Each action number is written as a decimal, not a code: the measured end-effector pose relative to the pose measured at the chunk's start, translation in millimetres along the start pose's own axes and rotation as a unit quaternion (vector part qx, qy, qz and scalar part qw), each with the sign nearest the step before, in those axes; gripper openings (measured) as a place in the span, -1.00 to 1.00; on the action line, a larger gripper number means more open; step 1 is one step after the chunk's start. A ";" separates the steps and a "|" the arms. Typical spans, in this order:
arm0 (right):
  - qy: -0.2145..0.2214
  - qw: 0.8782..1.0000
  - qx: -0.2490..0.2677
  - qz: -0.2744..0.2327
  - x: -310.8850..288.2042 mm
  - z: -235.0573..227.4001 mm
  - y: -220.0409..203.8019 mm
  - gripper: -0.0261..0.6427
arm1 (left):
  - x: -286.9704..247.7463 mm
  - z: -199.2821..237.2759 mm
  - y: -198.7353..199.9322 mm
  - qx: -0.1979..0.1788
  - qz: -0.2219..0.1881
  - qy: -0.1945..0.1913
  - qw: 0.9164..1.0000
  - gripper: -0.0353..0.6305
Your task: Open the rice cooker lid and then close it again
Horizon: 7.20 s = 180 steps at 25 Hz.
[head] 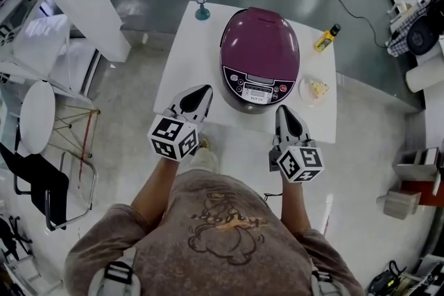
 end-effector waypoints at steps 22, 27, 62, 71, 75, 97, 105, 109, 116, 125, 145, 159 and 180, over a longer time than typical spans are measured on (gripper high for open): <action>-0.086 0.996 -0.011 -0.009 -63.9 -19.0 22.0 -0.92 | -119.1 48.7 41.7 -0.015 0.036 -0.111 0.993 -0.84; -0.097 0.995 -0.020 -0.014 -69.1 -18.2 22.2 -0.92 | -134.9 54.0 41.9 -0.018 0.043 -0.123 0.991 -0.84; 0.012 0.999 0.035 0.040 -82.5 -29.9 19.8 -0.91 | -154.7 45.4 20.0 -0.039 0.073 -0.068 0.994 -0.84; 0.032 0.993 0.077 0.085 -90.7 -20.1 18.4 -0.91 | -154.2 45.0 19.3 -0.036 0.074 -0.063 0.995 -0.84; 0.035 0.990 0.089 0.104 -93.3 -18.4 17.8 -0.91 | -154.5 44.0 19.6 -0.035 0.075 -0.063 0.995 -0.84; 0.062 0.980 0.113 0.150 -98.6 -15.2 14.8 -0.92 | -154.1 42.0 18.4 -0.041 0.078 -0.052 0.995 -0.84; 0.051 0.980 0.123 0.149 -97.9 -12.0 14.0 -0.92 | -153.3 40.8 18.3 -0.053 0.081 -0.047 0.994 -0.84; 0.049 0.980 0.127 0.146 -96.5 -10.4 13.0 -0.92 | -152.6 40.0 19.0 -0.052 0.085 -0.044 0.994 -0.84; 0.043 0.980 0.137 0.139 -95.2 -9.3 13.3 -0.92 | -153.0 37.8 20.6 -0.052 0.088 -0.036 0.994 -0.84; 0.034 0.980 0.146 0.128 -95.7 -8.7 13.4 -0.92 | -154.5 37.9 21.8 -0.054 0.088 -0.031 0.994 -0.84; 0.053 0.986 0.120 0.107 -92.7 -13.2 11.5 -0.91 | -156.2 34.1 44.0 -0.069 0.083 -0.043 0.993 -0.84; 0.066 0.985 0.115 0.114 -93.3 -14.1 11.7 -0.91 | -161.0 28.8 87.5 -0.085 0.053 -0.069 0.993 -0.84; 0.087 0.982 0.106 0.129 -97.5 -15.6 12.4 -0.91 | -182.5 29.0 160.2 -0.076 -0.001 -0.140 0.987 -0.84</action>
Point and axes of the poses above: the fingertips, and each gripper's own axes: x backward along the fingers, z to its left, y out of its top, the point moved 7 cm from there along x, backward along the fingers, and after that the axes turned 4 degrees about x, right-handed, at the moved point
